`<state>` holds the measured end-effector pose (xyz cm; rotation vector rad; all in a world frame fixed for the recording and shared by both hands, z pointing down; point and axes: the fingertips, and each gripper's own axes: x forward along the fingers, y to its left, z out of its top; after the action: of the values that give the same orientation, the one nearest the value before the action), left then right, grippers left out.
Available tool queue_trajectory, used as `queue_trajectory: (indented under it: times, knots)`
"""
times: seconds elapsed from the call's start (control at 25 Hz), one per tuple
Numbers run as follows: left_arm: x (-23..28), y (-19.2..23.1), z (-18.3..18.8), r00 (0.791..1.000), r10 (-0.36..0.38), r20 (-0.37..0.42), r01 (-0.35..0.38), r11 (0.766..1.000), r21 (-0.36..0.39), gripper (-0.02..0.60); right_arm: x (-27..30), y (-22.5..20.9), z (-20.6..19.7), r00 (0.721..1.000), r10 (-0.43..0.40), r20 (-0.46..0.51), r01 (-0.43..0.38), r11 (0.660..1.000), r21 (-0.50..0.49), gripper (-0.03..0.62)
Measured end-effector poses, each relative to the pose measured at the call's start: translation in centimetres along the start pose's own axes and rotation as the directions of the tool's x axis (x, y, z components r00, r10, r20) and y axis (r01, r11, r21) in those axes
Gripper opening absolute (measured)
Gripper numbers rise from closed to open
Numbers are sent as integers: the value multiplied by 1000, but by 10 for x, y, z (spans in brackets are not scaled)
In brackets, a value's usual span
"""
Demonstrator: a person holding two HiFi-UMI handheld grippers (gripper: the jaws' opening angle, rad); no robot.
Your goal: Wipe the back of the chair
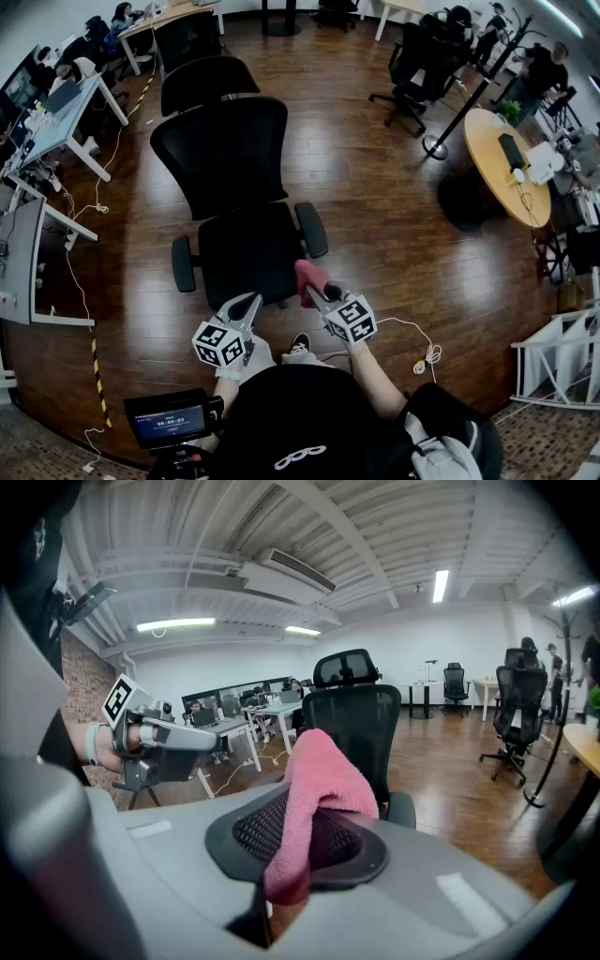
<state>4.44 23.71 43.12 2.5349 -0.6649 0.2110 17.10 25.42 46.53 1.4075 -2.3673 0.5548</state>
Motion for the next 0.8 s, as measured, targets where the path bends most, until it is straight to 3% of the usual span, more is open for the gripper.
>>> queue_trajectory:
  times: [0.16,0.36,0.8]
  knots:
    - [-4,26,19,999,-14,41,16,999,-41,-9,25,5,13,1000,3,-4,-3,1000,-11,43]
    - [-6,65,42,999,-37,35,37,999,-5,-8,63,14,39,1000,-15,3,15,1000,-24,43]
    - [-22,138,84,995,-90,38,91,996,-9,-9,132,39,84,998,-62,6,62,998,-27,43]
